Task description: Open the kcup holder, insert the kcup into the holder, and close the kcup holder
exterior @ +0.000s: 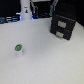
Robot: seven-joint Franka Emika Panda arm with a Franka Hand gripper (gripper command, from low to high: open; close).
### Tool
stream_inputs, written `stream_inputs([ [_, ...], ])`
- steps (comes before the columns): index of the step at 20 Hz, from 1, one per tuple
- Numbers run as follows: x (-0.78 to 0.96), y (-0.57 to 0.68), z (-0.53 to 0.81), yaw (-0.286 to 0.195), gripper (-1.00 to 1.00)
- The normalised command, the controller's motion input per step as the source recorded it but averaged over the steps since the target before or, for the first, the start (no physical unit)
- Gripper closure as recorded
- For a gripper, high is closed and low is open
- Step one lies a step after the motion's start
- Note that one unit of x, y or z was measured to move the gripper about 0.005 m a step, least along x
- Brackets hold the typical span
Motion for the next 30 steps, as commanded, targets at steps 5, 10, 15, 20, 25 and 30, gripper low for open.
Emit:
stream_inputs([
  [5, -0.28, 0.66, 0.07, -0.184, -1.0],
  [10, -0.25, 0.69, 0.04, -0.186, -1.0],
  [15, -0.17, 0.7, 0.0, -0.203, -1.0],
  [20, -0.21, 0.7, -0.01, -0.2, -1.0],
  [25, -0.2, 0.65, -0.09, -0.191, -1.0],
  [30, -0.18, 0.6, -0.19, -0.174, -1.0],
])
